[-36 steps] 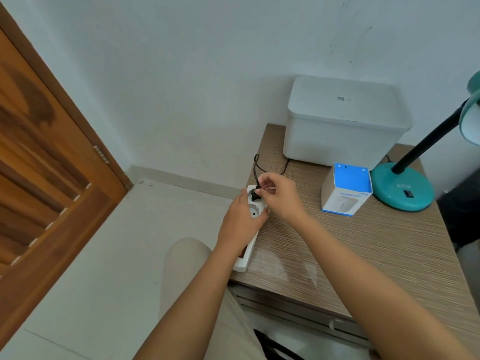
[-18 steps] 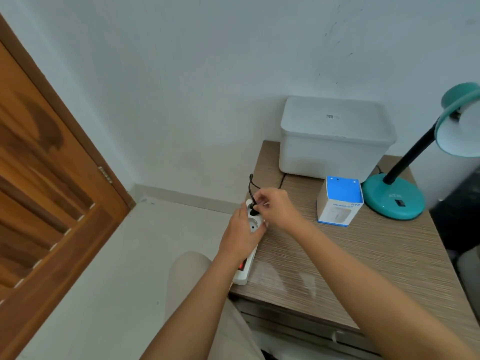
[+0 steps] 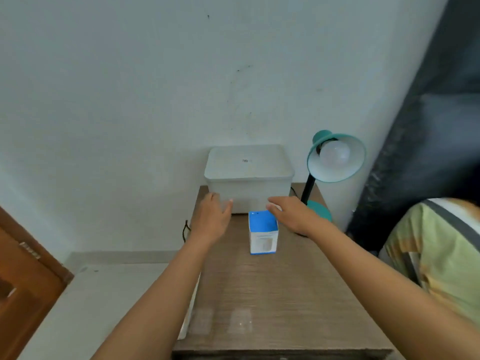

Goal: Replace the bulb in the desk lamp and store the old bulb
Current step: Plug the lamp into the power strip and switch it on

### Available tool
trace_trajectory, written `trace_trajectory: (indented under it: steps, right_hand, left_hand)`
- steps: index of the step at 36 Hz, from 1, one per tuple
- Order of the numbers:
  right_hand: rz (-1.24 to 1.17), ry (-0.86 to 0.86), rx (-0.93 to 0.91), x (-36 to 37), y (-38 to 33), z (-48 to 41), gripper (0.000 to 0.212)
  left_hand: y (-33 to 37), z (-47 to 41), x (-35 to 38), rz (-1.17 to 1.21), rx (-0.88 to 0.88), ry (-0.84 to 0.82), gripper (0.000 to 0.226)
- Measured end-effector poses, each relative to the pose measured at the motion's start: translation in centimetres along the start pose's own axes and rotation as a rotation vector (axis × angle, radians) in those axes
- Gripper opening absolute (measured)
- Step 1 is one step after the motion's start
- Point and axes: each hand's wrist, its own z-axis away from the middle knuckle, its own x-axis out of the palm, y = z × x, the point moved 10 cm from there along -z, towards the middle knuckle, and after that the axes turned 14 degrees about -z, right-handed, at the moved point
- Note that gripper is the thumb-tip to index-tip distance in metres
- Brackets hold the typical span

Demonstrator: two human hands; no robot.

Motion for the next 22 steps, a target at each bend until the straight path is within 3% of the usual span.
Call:
trace_trajectory:
  steps: [7,11,18,22]
  right_hand:
    - [0.056,0.042,0.155,-4.9,7.7,0.7,0.046]
    - [-0.012,0.072,0.195,-5.9,12.5,0.3,0.037]
    - [-0.116,0.065,0.252,-3.6,18.5,-1.6,0.061]
    - [-0.174,0.142,0.250,-2.4,20.0,-2.9,0.070]
  left_hand:
    - [12.1,-0.8,7.0,-0.001,0.213,-0.195,0.045]
    - [15.8,-0.6,12.3,0.017,0.263,-0.297,0.042]
    - [16.3,-0.4,19.4,0.020,0.194,-0.372,0.063]
    - [14.7,-0.8,21.6,-0.001,0.123,-0.308,0.071]
